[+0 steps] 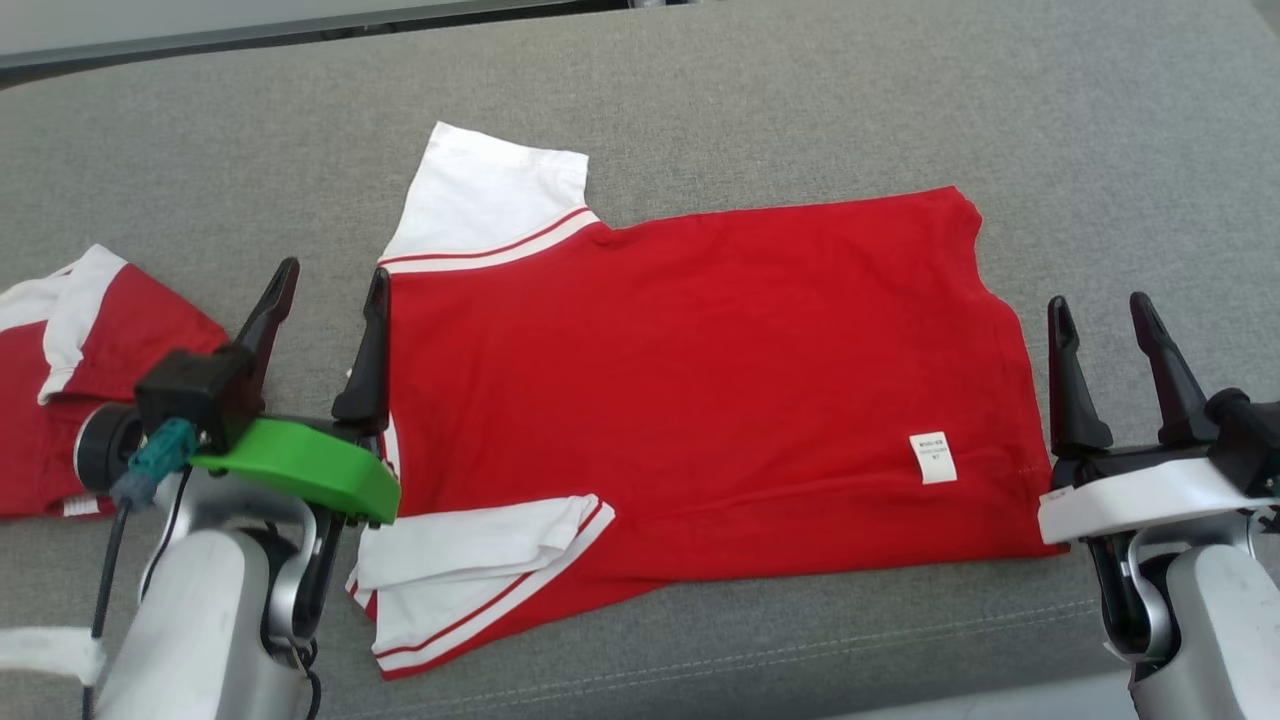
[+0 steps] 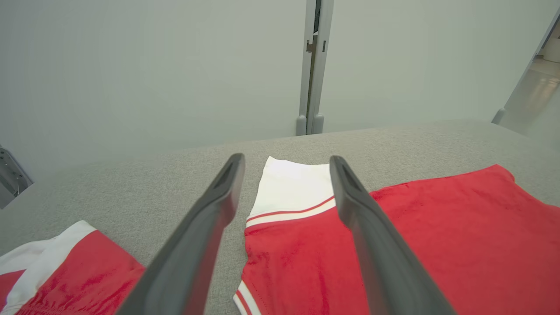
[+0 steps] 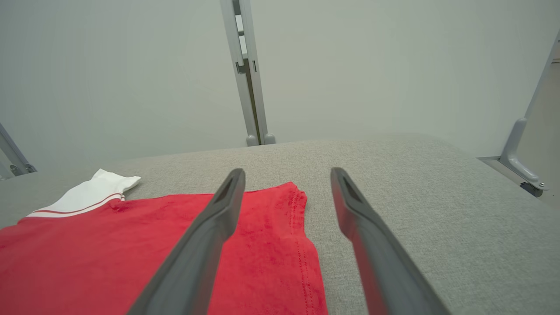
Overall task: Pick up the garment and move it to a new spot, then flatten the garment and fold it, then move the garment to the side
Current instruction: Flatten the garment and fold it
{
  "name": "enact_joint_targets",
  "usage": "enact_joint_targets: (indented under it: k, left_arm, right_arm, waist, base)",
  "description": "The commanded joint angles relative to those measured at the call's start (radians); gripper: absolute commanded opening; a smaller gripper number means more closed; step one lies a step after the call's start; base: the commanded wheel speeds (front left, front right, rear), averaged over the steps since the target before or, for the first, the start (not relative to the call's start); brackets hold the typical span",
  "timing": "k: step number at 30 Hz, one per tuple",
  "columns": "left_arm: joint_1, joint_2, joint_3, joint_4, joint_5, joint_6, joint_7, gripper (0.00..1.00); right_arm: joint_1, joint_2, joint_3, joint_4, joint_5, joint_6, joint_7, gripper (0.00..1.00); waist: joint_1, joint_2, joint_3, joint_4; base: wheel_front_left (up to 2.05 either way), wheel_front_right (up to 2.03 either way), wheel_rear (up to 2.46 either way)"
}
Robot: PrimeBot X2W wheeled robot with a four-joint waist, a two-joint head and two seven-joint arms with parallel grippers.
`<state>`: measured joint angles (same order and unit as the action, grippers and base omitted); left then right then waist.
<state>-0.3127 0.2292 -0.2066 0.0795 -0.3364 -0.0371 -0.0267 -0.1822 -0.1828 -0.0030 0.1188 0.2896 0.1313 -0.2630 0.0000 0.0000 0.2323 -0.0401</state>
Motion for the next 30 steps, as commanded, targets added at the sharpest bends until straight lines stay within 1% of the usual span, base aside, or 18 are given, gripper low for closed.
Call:
enact_joint_targets:
  k: [1, 4, 5, 9, 10, 14, 17, 19, 25, 30]
  left_arm:
    - [-0.030, 0.008, -0.005, 0.013, -0.014, -0.012, 0.013, 1.00]
    - [-0.115, 0.027, -0.020, 0.067, -0.036, -0.047, 0.071, 1.00]
    - [-0.174, 0.037, -0.033, 0.102, -0.058, -0.064, 0.103, 1.00]
    - [-0.296, 0.055, -0.058, 0.177, -0.122, -0.086, 0.156, 1.00]
    - [-0.332, 0.072, -0.070, 0.197, -0.129, -0.089, 0.171, 1.00]
    - [-0.447, 0.107, -0.136, 0.267, -0.196, -0.094, 0.208, 1.00]
    - [-0.529, 0.162, -0.208, 0.308, -0.260, -0.094, 0.239, 1.00]
    - [-0.582, 0.198, -0.252, 0.329, -0.322, -0.094, 0.262, 1.00]
    - [-0.718, 0.287, -0.343, 0.378, -0.495, -0.094, 0.331, 1.00]
    - [-0.808, 0.335, -0.383, 0.416, -0.617, -0.094, 0.408, 1.00]
  right_arm:
    - [-0.020, -0.007, 0.003, 0.010, 0.008, -0.001, -0.005, 1.00]
    - [-0.059, -0.026, 0.010, 0.048, 0.042, -0.001, -0.005, 1.00]
    - [-0.091, -0.039, 0.018, 0.069, 0.063, -0.001, -0.005, 1.00]
    - [-0.154, -0.062, 0.039, 0.117, 0.093, -0.001, -0.005, 1.00]
    - [-0.172, -0.066, 0.045, 0.124, 0.101, -0.001, -0.005, 1.00]
    - [-0.241, -0.068, 0.078, 0.155, 0.141, -0.001, -0.005, 1.00]
    - [-0.294, -0.076, 0.121, 0.184, 0.185, -0.001, -0.005, 1.00]
    - [-0.331, -0.085, 0.156, 0.208, 0.225, -0.001, -0.005, 1.00]
    - [-0.436, -0.137, 0.259, 0.260, 0.358, -0.001, 0.040, 1.00]
    - [-0.525, -0.186, 0.348, 0.270, 0.467, -0.001, 0.100, 1.00]
  waist:
    - [0.0000, 0.0000, 0.025, -0.015]
    - [0.0000, 0.0000, 0.056, -0.026]
    - [0.0000, 0.0000, 0.081, -0.035]
    - [0.0000, 0.0000, 0.133, -0.053]
    - [0.0000, 0.0000, 0.150, -0.059]
    - [0.0000, 0.0000, 0.212, -0.083]
    - [0.0000, 0.0000, 0.255, -0.103]
    - [0.0000, 0.0000, 0.281, -0.117]
    - [0.0000, 0.0000, 0.340, -0.140]
    - [0.0000, 0.0000, 0.373, -0.156]
  base:
    - [0.00, 0.00, 0.00]
    - [0.00, 0.00, 0.00]
    - [0.00, 0.00, 0.00]
    - [0.00, 0.00, 0.00]
    - [0.00, 0.00, 0.00]
    - [0.00, 0.00, 0.00]
    - [0.00, 0.00, 0.00]
    - [0.00, 0.00, 0.00]
    - [0.00, 0.00, 0.00]
    - [0.00, 0.00, 0.00]
